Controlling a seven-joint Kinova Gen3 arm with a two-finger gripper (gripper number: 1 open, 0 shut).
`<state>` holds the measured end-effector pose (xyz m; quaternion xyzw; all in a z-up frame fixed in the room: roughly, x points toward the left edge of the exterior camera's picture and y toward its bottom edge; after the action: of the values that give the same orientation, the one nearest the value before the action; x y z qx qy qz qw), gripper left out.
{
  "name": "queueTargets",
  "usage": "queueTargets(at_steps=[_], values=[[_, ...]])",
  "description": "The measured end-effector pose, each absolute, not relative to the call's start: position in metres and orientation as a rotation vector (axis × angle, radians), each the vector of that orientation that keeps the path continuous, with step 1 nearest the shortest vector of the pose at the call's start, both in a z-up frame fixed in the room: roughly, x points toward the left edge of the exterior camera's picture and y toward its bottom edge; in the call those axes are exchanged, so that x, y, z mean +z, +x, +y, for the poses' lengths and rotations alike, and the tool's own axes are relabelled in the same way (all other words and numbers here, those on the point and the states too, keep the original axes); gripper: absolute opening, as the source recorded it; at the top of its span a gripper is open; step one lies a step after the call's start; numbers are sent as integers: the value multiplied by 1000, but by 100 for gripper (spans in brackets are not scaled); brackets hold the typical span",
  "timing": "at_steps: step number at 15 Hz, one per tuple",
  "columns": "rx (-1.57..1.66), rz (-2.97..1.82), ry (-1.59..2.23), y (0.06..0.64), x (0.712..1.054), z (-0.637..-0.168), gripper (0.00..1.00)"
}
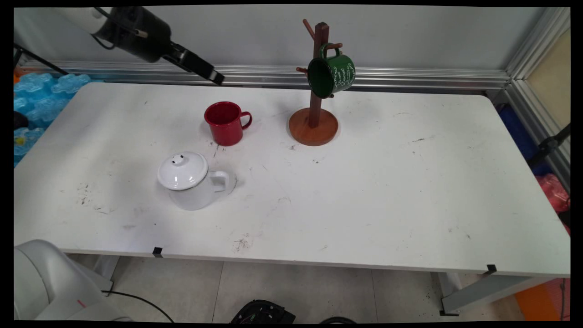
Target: Pick up the green mug from the rack
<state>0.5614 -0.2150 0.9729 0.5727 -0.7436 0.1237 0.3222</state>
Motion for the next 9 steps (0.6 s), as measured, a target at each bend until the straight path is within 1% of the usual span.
queueTargets(at_steps=[9], values=[[257,-1873,1420,507,959,-231,100]])
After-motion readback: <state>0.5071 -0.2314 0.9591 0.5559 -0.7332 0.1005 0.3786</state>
